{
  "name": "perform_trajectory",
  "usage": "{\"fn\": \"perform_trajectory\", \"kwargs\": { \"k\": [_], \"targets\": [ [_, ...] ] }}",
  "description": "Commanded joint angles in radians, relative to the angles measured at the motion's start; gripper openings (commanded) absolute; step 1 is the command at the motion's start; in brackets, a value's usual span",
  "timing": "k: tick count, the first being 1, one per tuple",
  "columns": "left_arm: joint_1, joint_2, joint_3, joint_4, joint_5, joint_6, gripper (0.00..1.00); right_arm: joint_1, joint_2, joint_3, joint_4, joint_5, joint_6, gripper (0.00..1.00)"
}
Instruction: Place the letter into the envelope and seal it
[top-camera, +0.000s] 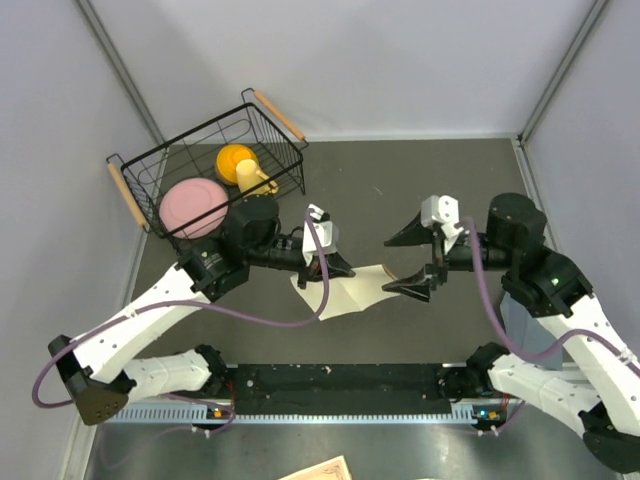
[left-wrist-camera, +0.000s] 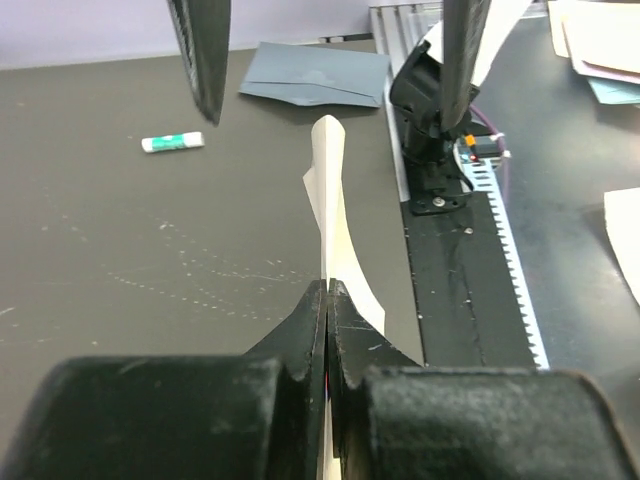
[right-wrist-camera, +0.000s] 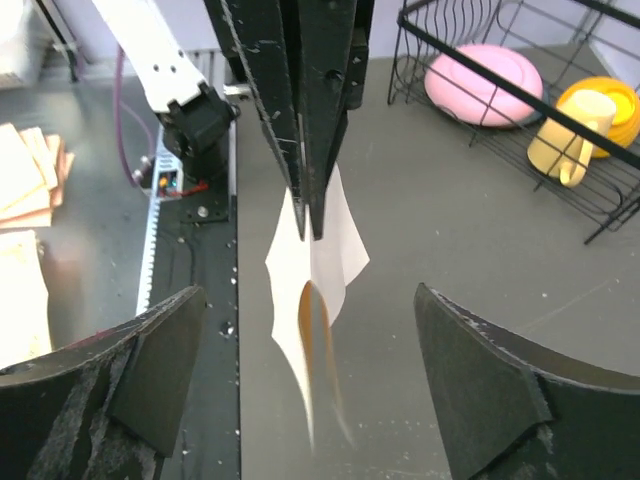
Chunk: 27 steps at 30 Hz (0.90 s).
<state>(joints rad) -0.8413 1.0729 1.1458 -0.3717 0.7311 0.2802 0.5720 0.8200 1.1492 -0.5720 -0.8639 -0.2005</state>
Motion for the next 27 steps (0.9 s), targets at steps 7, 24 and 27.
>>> {"fn": "perform_trajectory", "kwargs": {
  "k": [7, 24, 27],
  "targets": [
    [-0.001, 0.044, 0.072, -0.012, 0.091, -0.078, 0.0, 0.15, 0.091, 0.096, -0.043, 0.178, -0.145, 0.5],
    [0.173, 0.021, 0.046, -0.214, 0.209, 0.008, 0.54, 0.17, 0.074, 0.113, -0.066, 0.235, -0.093, 0.0],
    [0.174, 0.022, 0.038, -0.285, 0.186, 0.097, 0.38, 0.169, 0.073, 0.124, -0.068, 0.238, -0.089, 0.0]
  ]
}}
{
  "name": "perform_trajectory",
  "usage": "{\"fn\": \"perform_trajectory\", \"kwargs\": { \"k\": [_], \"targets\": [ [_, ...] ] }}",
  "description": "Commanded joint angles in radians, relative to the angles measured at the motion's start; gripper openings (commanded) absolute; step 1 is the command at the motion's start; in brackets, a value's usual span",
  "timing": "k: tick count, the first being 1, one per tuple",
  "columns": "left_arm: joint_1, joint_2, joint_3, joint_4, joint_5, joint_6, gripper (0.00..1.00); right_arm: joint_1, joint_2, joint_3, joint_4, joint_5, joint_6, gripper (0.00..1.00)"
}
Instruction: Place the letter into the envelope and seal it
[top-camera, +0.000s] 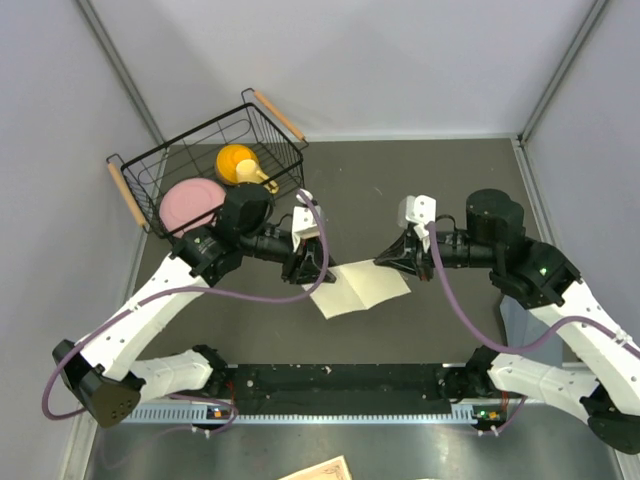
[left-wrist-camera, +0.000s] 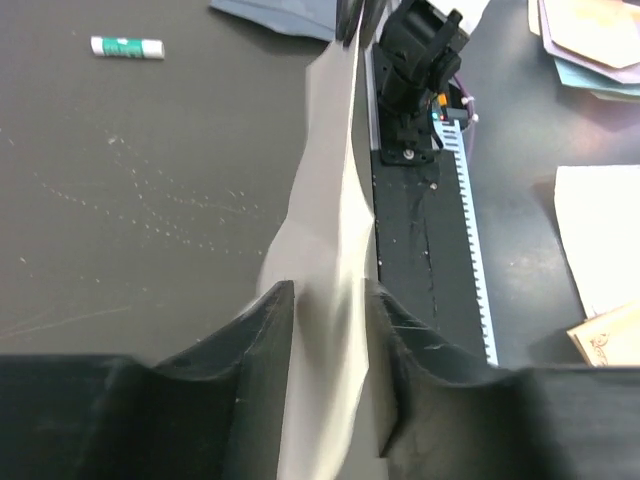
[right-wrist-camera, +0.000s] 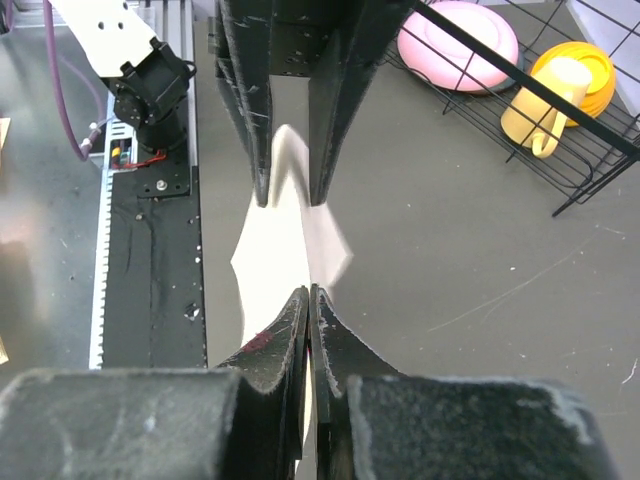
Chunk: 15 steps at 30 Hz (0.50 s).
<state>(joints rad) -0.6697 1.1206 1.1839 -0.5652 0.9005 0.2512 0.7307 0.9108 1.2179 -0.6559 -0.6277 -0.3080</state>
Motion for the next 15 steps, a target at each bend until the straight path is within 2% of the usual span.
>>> {"fn": "perform_trajectory", "kwargs": {
  "k": [1, 3, 4, 6, 7, 8, 9, 10, 11, 12, 15],
  "targets": [
    [0.004, -0.027, -0.003, -0.105, 0.006, 0.144, 0.21, 0.012, -0.02, 0.057, 0.015, 0.002, 0.018, 0.0],
    [0.019, -0.038, -0.021, -0.122, 0.014, 0.18, 0.04, 0.012, -0.024, 0.058, 0.015, 0.011, 0.02, 0.0],
    [0.024, -0.042, -0.026, -0.125, 0.015, 0.183, 0.0, 0.01, -0.026, 0.061, 0.013, 0.016, 0.02, 0.0],
    [0.035, -0.051, -0.033, -0.146, 0.017, 0.198, 0.01, 0.01, -0.027, 0.065, 0.01, 0.023, 0.018, 0.0],
    [0.036, -0.051, -0.03, -0.156, 0.015, 0.209, 0.09, 0.01, -0.032, 0.065, 0.009, 0.023, 0.018, 0.0],
    [0.038, -0.054, -0.029, -0.163, 0.005, 0.223, 0.27, 0.01, -0.033, 0.068, 0.007, 0.026, 0.018, 0.0],
    [0.045, -0.059, -0.03, -0.18, 0.005, 0.229, 0.28, 0.012, -0.032, 0.068, 0.006, 0.029, 0.017, 0.0],
    [0.048, -0.062, -0.03, -0.191, 0.003, 0.243, 0.25, 0.01, -0.035, 0.071, -0.001, 0.033, 0.017, 0.0],
    [0.053, -0.064, -0.03, -0.205, 0.002, 0.273, 0.06, 0.01, -0.036, 0.071, -0.002, 0.033, 0.015, 0.0],
    [0.061, -0.064, -0.027, -0.217, 0.002, 0.287, 0.0, 0.01, -0.036, 0.072, -0.005, 0.037, 0.015, 0.0],
    [0.073, -0.054, -0.021, -0.249, 0.017, 0.313, 0.0, 0.01, -0.038, 0.071, -0.008, 0.036, 0.012, 0.0]
  ]
}}
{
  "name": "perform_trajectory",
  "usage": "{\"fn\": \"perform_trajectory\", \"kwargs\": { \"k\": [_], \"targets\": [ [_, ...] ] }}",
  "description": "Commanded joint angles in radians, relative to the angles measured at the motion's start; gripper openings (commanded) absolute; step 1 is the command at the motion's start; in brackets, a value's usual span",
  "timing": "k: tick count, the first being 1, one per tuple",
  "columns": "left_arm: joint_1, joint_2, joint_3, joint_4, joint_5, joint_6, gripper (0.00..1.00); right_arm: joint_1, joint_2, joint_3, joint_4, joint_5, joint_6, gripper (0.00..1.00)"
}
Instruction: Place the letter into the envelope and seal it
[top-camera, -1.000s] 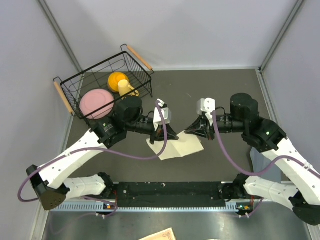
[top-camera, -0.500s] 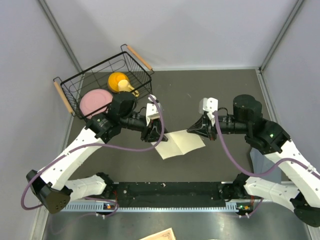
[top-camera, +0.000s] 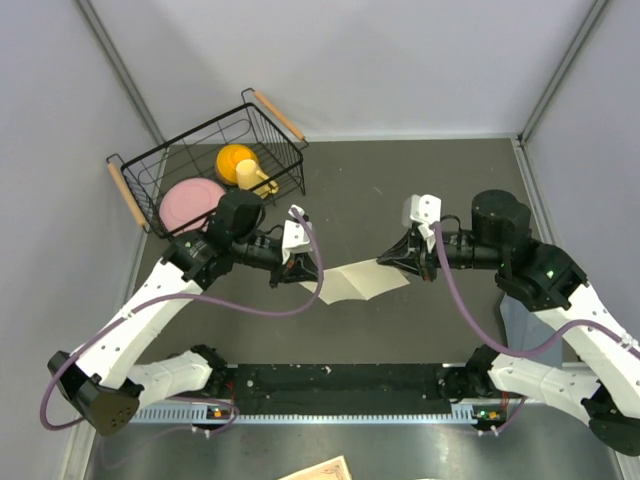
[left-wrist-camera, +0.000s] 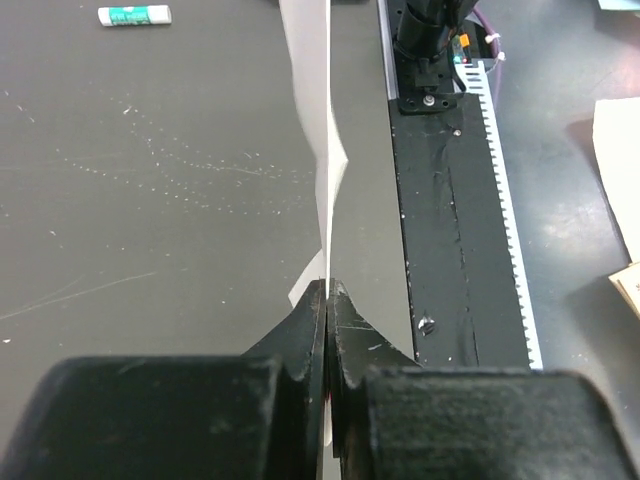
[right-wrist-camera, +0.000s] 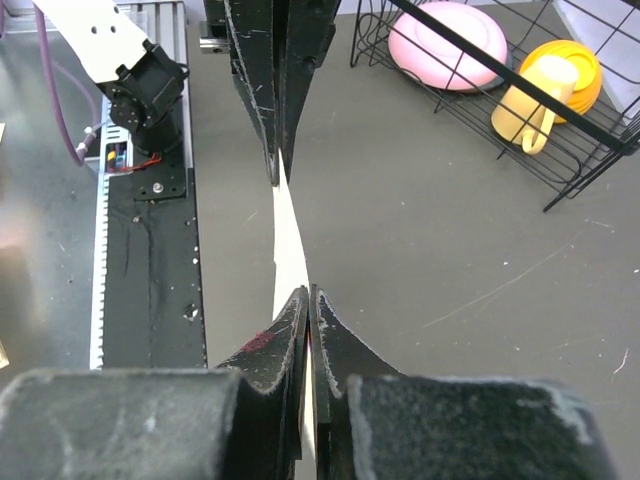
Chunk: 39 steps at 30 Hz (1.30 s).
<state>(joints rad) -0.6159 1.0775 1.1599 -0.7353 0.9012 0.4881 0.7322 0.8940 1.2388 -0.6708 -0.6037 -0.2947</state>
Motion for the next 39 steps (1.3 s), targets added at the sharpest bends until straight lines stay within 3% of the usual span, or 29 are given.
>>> {"fn": "perform_trajectory", "kwargs": {
  "k": [1, 3, 7, 8, 10, 15, 16, 17, 18, 19, 22, 23, 25, 28, 35, 36, 39],
  "targets": [
    [0.019, -0.007, 0.006, -0.09, 0.016, 0.081, 0.01, 0.01, -0.02, 0.051, 0.007, 0.012, -0.003, 0.0],
    [0.021, -0.007, 0.007, -0.096, -0.001, 0.092, 0.22, 0.01, -0.021, 0.053, 0.005, 0.015, -0.004, 0.0],
    [0.033, -0.024, -0.008, -0.105, -0.045, 0.118, 0.38, 0.009, -0.027, 0.057, -0.003, 0.027, -0.014, 0.0],
    [0.039, -0.025, -0.009, -0.113, -0.041, 0.125, 0.34, 0.009, -0.029, 0.054, -0.003, 0.024, -0.012, 0.0],
    [0.039, -0.018, 0.0, -0.128, -0.027, 0.135, 0.0, 0.009, -0.029, 0.053, -0.003, 0.021, -0.011, 0.0],
    [0.042, -0.007, 0.012, -0.168, -0.004, 0.173, 0.0, 0.009, -0.03, 0.053, -0.004, 0.022, -0.012, 0.0],
    [0.044, -0.019, 0.012, -0.167, -0.013, 0.172, 0.12, 0.009, -0.033, 0.053, -0.004, 0.021, -0.018, 0.0],
    [0.044, -0.027, 0.012, -0.161, -0.05, 0.161, 0.52, 0.009, -0.032, 0.053, -0.004, 0.016, -0.021, 0.0],
    [0.044, -0.036, 0.014, -0.129, -0.076, 0.136, 0.74, 0.009, -0.035, 0.053, -0.007, 0.015, -0.026, 0.0],
    [0.044, -0.066, 0.001, -0.086, -0.105, 0.063, 0.83, 0.009, -0.033, 0.05, -0.012, 0.012, -0.034, 0.0],
    [0.044, -0.138, -0.04, 0.043, -0.177, -0.049, 0.9, 0.009, -0.033, 0.039, -0.018, -0.001, -0.052, 0.0],
    [0.044, -0.155, -0.057, 0.063, -0.182, -0.048, 0.99, 0.009, -0.033, 0.037, -0.016, -0.011, -0.055, 0.0],
    [0.042, -0.191, -0.091, 0.112, -0.185, -0.03, 0.99, 0.009, -0.026, 0.04, -0.019, -0.025, -0.061, 0.0],
    [0.033, -0.16, -0.05, 0.027, -0.136, 0.075, 0.99, 0.009, -0.024, 0.044, -0.024, -0.067, -0.076, 0.0],
    [-0.002, -0.097, -0.005, 0.022, -0.073, 0.174, 0.97, 0.009, 0.002, 0.065, -0.046, -0.126, -0.101, 0.0],
    [-0.013, -0.091, -0.003, 0.022, -0.073, 0.184, 0.94, 0.009, 0.006, 0.067, -0.047, -0.128, -0.104, 0.0],
    [-0.065, -0.065, 0.0, 0.016, -0.078, 0.213, 0.71, 0.009, 0.013, 0.073, -0.046, -0.127, -0.118, 0.0]
  ]
}}
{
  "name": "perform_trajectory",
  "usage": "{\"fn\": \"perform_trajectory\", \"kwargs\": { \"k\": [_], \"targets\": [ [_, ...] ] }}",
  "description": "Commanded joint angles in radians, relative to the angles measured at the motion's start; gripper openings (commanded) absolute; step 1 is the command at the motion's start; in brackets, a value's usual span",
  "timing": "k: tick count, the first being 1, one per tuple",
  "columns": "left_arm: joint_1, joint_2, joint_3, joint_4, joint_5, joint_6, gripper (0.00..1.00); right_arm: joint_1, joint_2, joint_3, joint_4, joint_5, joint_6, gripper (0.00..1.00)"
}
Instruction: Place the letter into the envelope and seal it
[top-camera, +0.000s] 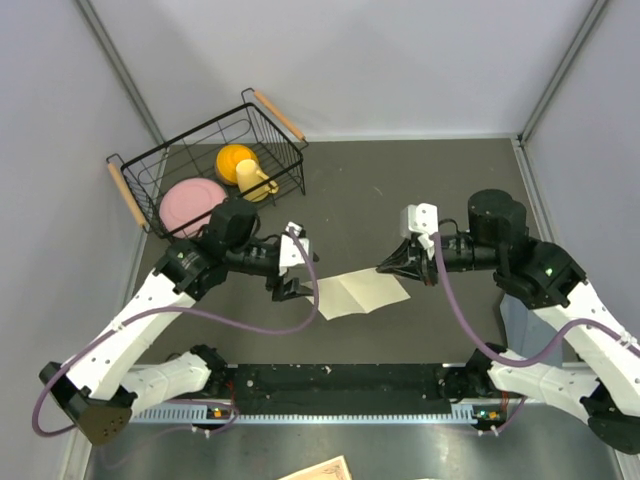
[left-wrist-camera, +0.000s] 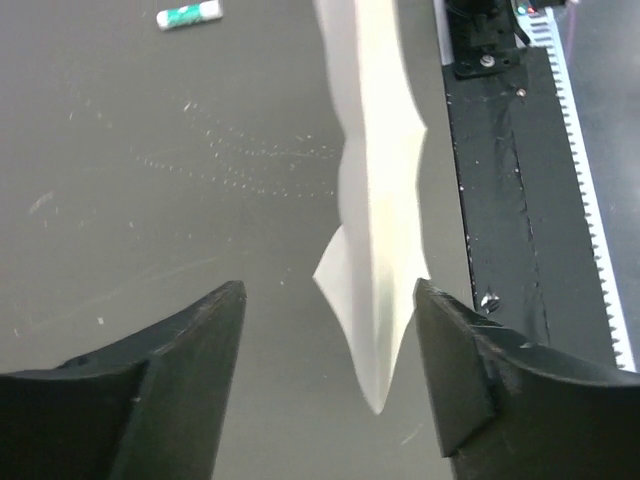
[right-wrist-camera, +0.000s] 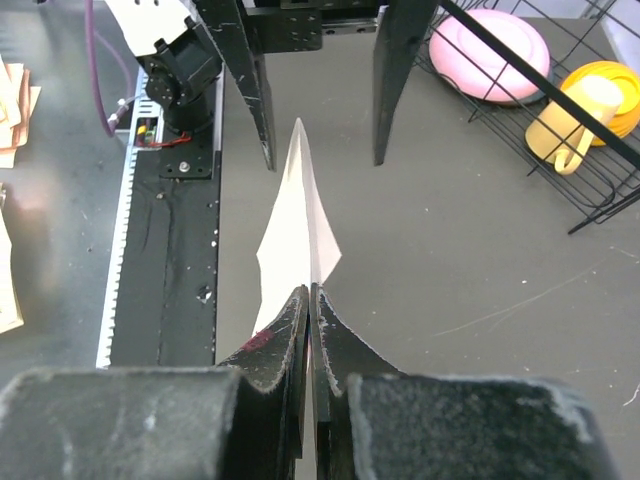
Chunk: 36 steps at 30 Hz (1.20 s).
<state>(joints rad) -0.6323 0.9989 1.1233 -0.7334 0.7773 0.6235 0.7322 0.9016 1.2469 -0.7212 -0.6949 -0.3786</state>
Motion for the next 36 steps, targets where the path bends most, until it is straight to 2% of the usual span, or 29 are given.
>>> {"fn": "perform_trajectory", "kwargs": {
  "k": [1, 3, 4, 7, 8, 9, 12, 14, 15, 16, 19, 20, 22, 24, 25, 27, 31, 33, 34, 36],
  "targets": [
    [-0.065, 0.015, 0.036, 0.012, 0.057, 0.085, 0.57, 0.009, 0.008, 0.066, 0.005, -0.028, -0.039, 0.0],
    [-0.078, 0.012, 0.029, 0.011, 0.072, 0.091, 0.44, 0.009, 0.013, 0.069, 0.006, -0.018, -0.049, 0.0],
    [-0.089, 0.012, 0.03, 0.011, 0.089, 0.091, 0.33, 0.01, 0.016, 0.071, 0.006, -0.008, -0.052, 0.0],
    [-0.107, 0.009, 0.021, 0.002, 0.112, 0.087, 0.15, 0.009, 0.02, 0.066, 0.008, 0.009, -0.069, 0.0],
    [-0.109, 0.006, 0.021, 0.0, 0.131, 0.084, 0.04, 0.009, 0.025, 0.065, 0.008, 0.012, -0.074, 0.0],
    [-0.109, 0.001, 0.017, -0.001, 0.14, 0.075, 0.0, 0.009, 0.026, 0.063, 0.009, 0.015, -0.082, 0.0],
    [-0.109, -0.023, 0.009, 0.002, 0.178, 0.044, 0.0, 0.01, 0.051, 0.065, 0.019, 0.06, -0.082, 0.0],
    [-0.11, -0.042, 0.0, 0.046, 0.195, 0.0, 0.0, 0.009, 0.083, 0.069, 0.032, 0.107, -0.079, 0.12],
    [-0.109, -0.061, -0.014, 0.072, 0.2, -0.061, 0.0, 0.007, 0.098, 0.078, 0.038, 0.118, -0.063, 0.2],
    [-0.109, -0.071, -0.022, 0.128, 0.192, -0.106, 0.0, 0.013, 0.109, 0.085, 0.043, 0.124, -0.056, 0.4],
    [-0.107, -0.112, -0.075, 0.239, 0.108, -0.302, 0.0, 0.007, 0.146, 0.103, 0.077, 0.135, 0.012, 0.72],
    [-0.106, -0.117, -0.106, 0.312, 0.079, -0.348, 0.0, 0.009, 0.158, 0.108, 0.1, 0.153, 0.047, 0.78],
    [-0.069, -0.114, -0.122, 0.341, 0.018, -0.468, 0.0, -0.026, 0.171, 0.143, 0.106, 0.155, 0.164, 0.89],
    [0.012, -0.102, -0.143, 0.383, 0.028, -0.583, 0.0, -0.083, 0.177, 0.189, 0.103, 0.159, 0.267, 0.96],
    [0.035, -0.097, -0.149, 0.399, 0.04, -0.617, 0.0, -0.096, 0.171, 0.2, 0.098, 0.228, 0.295, 0.99],
    [0.09, -0.076, -0.16, 0.439, 0.048, -0.718, 0.0, -0.111, 0.155, 0.227, 0.051, 0.302, 0.316, 0.99],
    [0.134, -0.036, -0.177, 0.525, 0.053, -0.858, 0.0, -0.14, 0.14, 0.272, -0.098, 0.237, 0.169, 0.99],
    [0.144, -0.011, -0.188, 0.561, 0.077, -0.922, 0.0, -0.142, 0.17, 0.336, -0.167, 0.268, 0.162, 0.99],
    [0.144, -0.003, -0.191, 0.603, 0.094, -0.936, 0.0, -0.152, 0.228, 0.364, -0.254, 0.281, 0.155, 0.99],
    [0.146, 0.017, -0.194, 0.634, 0.14, -0.982, 0.0, -0.166, 0.256, 0.399, -0.291, 0.249, 0.123, 0.99]
  ]
}}
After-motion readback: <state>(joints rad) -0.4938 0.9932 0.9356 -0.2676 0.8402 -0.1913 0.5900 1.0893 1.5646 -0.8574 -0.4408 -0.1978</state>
